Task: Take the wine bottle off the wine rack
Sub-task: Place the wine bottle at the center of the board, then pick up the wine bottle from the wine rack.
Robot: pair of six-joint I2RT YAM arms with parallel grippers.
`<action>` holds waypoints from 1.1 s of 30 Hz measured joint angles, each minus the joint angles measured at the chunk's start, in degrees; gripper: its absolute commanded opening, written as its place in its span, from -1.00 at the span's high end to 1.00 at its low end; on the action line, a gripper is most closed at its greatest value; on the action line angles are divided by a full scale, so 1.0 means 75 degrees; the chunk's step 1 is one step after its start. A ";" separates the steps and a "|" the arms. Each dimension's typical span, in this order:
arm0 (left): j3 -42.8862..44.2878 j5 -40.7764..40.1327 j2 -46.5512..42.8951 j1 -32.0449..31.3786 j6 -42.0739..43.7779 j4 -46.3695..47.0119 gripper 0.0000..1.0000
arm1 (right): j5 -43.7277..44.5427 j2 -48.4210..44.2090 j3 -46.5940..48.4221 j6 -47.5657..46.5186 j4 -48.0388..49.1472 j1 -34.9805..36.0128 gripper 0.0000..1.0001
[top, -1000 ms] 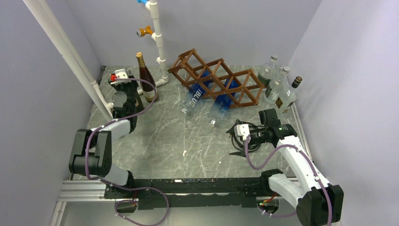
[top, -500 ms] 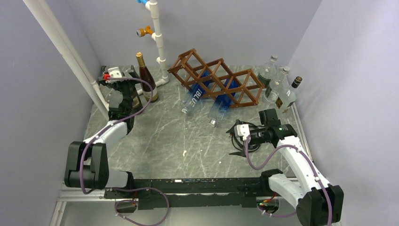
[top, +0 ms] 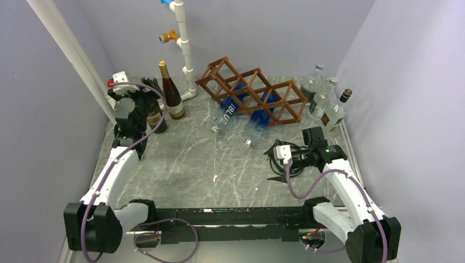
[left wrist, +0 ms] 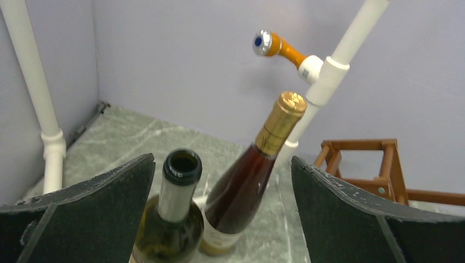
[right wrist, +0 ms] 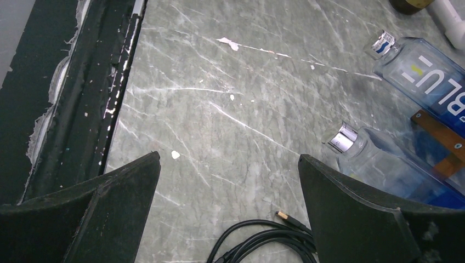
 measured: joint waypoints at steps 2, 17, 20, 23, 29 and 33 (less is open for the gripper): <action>0.0070 0.0064 -0.0256 0.0000 -0.0294 -0.0711 -0.99 | 0.0000 0.0000 0.0000 0.0000 -0.0003 0.0000 -0.99; 0.0213 0.1236 -0.1629 0.0003 -0.1346 -0.3856 -0.99 | -0.0003 0.0000 0.0000 -0.0003 -0.0023 -0.0172 -0.99; 0.0219 0.1510 -0.1883 0.0003 -0.1355 -0.4127 -0.99 | -0.0003 0.0000 0.0000 -0.0017 -0.0041 -0.0224 -0.99; 0.0219 0.1856 -0.2063 0.0003 -0.1349 -0.4374 -0.99 | -0.0006 0.0000 0.0000 -0.0044 -0.0064 -0.0259 -0.99; 0.0219 0.2602 -0.2279 0.0003 -0.1329 -0.4788 -0.99 | -0.0009 -0.0020 0.0000 -0.0090 -0.0166 -0.0356 -0.99; 0.0213 0.3159 -0.2498 0.0003 -0.1303 -0.4922 -0.99 | -0.0012 -0.0041 0.0000 -0.0117 -0.0204 -0.0393 -0.99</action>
